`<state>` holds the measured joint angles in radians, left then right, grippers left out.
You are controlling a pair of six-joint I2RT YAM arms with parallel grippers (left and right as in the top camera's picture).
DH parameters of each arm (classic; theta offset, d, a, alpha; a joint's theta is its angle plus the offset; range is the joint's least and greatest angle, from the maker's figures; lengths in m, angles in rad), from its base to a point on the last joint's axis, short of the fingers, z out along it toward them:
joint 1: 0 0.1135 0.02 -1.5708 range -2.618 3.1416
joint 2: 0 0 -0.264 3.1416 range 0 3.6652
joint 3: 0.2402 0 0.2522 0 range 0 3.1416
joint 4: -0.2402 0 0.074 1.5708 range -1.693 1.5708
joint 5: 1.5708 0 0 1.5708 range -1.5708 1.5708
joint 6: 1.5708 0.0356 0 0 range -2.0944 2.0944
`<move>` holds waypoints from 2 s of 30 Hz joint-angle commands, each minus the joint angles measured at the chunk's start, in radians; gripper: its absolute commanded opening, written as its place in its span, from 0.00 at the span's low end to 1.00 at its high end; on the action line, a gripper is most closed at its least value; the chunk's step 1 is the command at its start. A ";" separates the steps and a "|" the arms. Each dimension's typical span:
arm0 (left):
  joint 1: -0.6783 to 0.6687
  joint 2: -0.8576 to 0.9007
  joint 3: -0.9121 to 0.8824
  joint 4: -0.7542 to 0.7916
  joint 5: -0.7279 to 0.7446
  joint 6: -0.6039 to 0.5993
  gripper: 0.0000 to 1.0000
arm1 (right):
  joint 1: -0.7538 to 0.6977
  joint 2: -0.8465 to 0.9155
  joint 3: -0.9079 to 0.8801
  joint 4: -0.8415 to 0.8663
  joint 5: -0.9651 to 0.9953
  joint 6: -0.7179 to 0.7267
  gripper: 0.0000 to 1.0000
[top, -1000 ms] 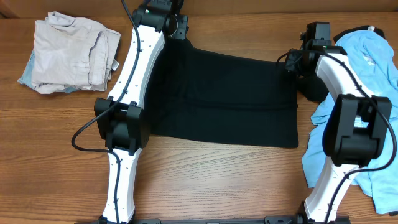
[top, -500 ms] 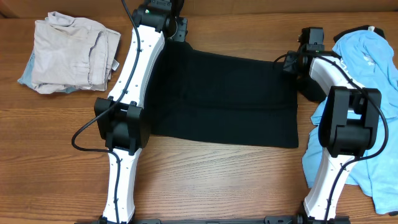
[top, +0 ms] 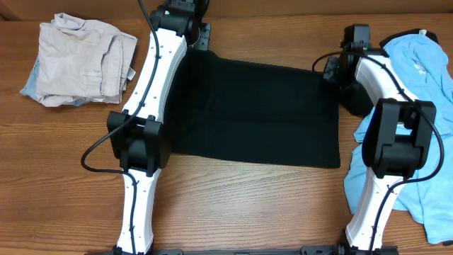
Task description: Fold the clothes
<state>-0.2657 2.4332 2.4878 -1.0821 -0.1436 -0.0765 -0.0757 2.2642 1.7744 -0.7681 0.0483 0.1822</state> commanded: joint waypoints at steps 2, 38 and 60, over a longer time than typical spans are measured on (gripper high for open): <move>0.011 -0.008 0.014 -0.051 -0.060 -0.013 0.04 | 0.002 -0.070 0.131 -0.168 -0.028 0.000 0.04; 0.016 -0.142 -0.123 -0.608 -0.085 -0.171 0.04 | 0.043 -0.469 -0.319 -0.467 -0.132 0.058 0.04; 0.065 -0.165 -0.619 -0.480 -0.084 -0.085 1.00 | 0.025 -0.469 -0.505 -0.311 -0.129 0.098 0.76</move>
<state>-0.2077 2.2990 1.8645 -1.5745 -0.2375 -0.1837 -0.0406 1.8114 1.2728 -1.0843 -0.0788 0.2771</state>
